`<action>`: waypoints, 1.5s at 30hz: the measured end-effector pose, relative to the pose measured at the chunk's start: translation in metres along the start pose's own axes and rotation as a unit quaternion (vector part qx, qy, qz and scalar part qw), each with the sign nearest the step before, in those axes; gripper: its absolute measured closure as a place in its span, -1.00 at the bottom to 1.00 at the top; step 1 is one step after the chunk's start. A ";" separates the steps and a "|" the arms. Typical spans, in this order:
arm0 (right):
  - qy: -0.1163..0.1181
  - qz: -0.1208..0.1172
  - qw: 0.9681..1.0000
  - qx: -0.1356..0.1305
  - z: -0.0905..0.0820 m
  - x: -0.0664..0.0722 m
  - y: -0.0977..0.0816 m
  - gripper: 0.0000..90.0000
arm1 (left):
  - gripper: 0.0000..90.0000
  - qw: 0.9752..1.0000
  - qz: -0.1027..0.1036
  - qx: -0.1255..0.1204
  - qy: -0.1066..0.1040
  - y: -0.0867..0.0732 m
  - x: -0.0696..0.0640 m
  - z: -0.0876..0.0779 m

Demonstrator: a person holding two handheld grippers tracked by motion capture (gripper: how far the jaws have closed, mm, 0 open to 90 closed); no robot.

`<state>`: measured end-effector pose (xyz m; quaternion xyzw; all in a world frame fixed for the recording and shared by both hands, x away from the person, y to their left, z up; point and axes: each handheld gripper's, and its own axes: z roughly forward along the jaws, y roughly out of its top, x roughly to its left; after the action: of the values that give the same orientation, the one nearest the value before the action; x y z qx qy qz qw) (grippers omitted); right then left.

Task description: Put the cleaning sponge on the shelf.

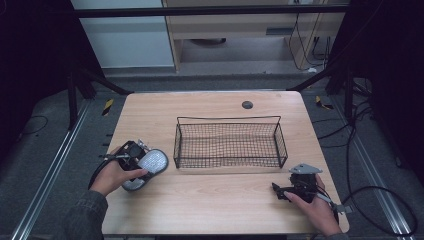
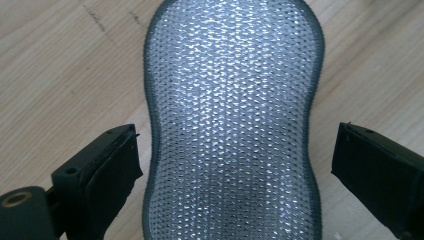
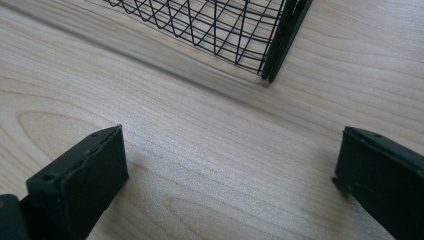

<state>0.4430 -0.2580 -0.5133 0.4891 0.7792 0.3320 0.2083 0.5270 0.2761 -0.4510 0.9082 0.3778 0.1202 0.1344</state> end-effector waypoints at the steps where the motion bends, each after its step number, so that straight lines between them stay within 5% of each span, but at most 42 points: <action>1: 0.000 0.000 1.000 0.000 0.000 0.000 0.000 -0.99 | -0.92 1.000 0.000 0.000 0.000 0.000 0.000 0.000; 8: -0.001 -0.004 1.000 -0.001 0.000 0.000 0.000 -0.99 | -0.91 1.000 0.003 0.004 -0.017 -0.003 0.000 0.006; 33: 0.000 -0.004 1.000 -0.001 0.000 0.000 0.000 -0.99 | -0.91 0.999 -0.020 0.002 -0.026 -0.008 0.006 0.025; 38: 0.000 -0.004 1.000 -0.001 0.000 0.000 0.000 -0.99 | -0.78 1.000 -0.013 -0.008 -0.018 -0.010 0.003 0.017; 42: 0.000 -0.004 1.000 -0.001 0.000 0.000 0.000 -0.99 | -0.26 0.999 -0.016 -0.049 -0.017 -0.011 0.003 0.001; 45: 0.000 -0.004 1.000 -0.001 0.000 0.000 0.000 -0.99 | -0.21 0.999 -0.006 -0.038 -0.027 -0.013 0.002 0.002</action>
<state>0.4433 -0.2584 -0.5137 0.4860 0.7807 0.3319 0.2101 0.5210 0.2863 -0.4571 0.9032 0.3744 0.1094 0.1790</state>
